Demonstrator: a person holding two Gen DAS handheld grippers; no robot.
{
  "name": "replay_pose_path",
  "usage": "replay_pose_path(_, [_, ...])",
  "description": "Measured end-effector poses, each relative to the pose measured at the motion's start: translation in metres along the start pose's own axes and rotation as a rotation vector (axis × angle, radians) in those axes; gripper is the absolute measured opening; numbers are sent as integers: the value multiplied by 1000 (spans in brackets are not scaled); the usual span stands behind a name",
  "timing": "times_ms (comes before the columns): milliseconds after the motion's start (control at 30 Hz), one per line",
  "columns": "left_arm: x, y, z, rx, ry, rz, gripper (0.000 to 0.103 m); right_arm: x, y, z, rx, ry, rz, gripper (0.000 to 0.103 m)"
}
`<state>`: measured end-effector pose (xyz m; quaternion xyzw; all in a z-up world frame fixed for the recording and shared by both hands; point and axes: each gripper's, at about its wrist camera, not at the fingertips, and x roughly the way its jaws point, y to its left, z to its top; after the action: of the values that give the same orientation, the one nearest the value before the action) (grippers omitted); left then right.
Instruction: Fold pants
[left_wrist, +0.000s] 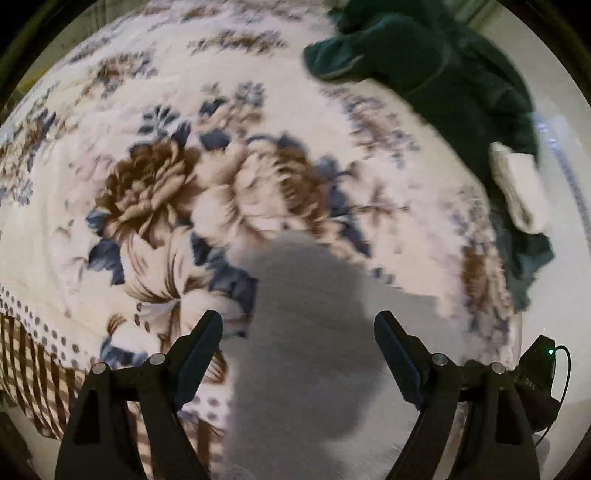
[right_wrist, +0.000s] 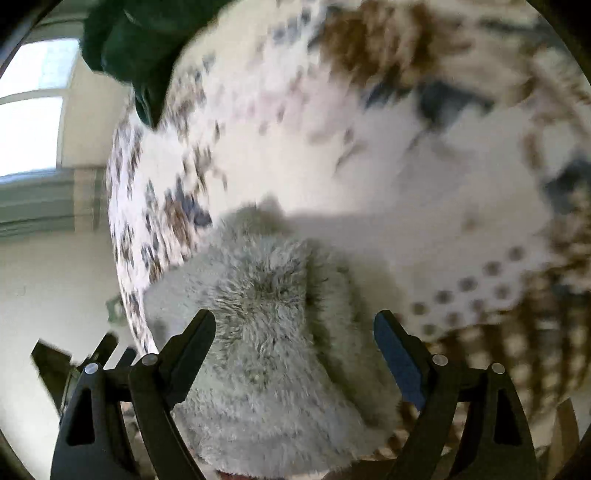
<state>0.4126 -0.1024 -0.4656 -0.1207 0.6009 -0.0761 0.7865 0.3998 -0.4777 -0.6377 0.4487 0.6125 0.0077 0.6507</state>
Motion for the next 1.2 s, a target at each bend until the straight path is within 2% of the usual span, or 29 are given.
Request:
replay_pose_path(33, [11, 4, 3, -13, 17, -6, 83, 9, -1, 0, 7, 22, -4, 89])
replay_pose_path(67, [14, 6, 5, -19, 25, -16, 83, 24, 0, 2, 10, 59, 3, 70])
replay_pose_path(100, [20, 7, 6, -20, 37, -22, 83, 27, 4, 3, -3, 50, -1, 52])
replay_pose_path(133, [27, 7, 6, -20, 46, -13, 84, 26, 8, 3, -21, 26, -22, 23])
replay_pose_path(333, [36, 12, 5, -100, 86, -77, 83, -30, 61, 5, -243, -259, -114, 20])
replay_pose_path(433, [39, 15, 2, -131, 95, -83, 84, -33, 66, 15, -294, -308, -209, 20])
replay_pose_path(500, [39, 15, 1, -138, 97, -86, 83, -18, 51, 29, -251, -224, -233, 26])
replay_pose_path(567, [36, 14, 0, -133, 97, -85, 83, -9, 28, 37, -150, -110, -196, 48])
replay_pose_path(667, [32, 10, -2, -112, 89, -82, 83, -30, -4, 22, -40, -122, -87, 68])
replay_pose_path(767, [33, 6, -7, -92, 92, -72, 83, -35, -41, -3, 102, -89, -44, 68])
replay_pose_path(900, [41, 4, -13, -74, 107, -53, 84, -4, -80, -31, 281, 27, 55, 68])
replay_pose_path(933, [42, 5, -14, -74, 108, -51, 84, 2, -81, -36, 291, 38, 95, 66])
replay_pose_path(967, [42, 6, -15, -76, 108, -50, 84, 4, -79, -41, 291, 27, 109, 41])
replay_pose_path(1000, [42, 7, -15, -80, 111, -52, 84, 3, -79, -44, 291, 8, 100, 21])
replay_pose_path(1033, [43, 9, -15, -88, 115, -57, 84, -1, -75, -49, 288, -8, 71, 16])
replay_pose_path(1133, [42, 9, -16, -90, 121, -63, 84, -27, -70, -59, 268, -81, 29, 14])
replay_pose_path(1200, [41, 5, -17, -75, 124, -65, 84, -53, -61, -65, 225, -120, -36, 14])
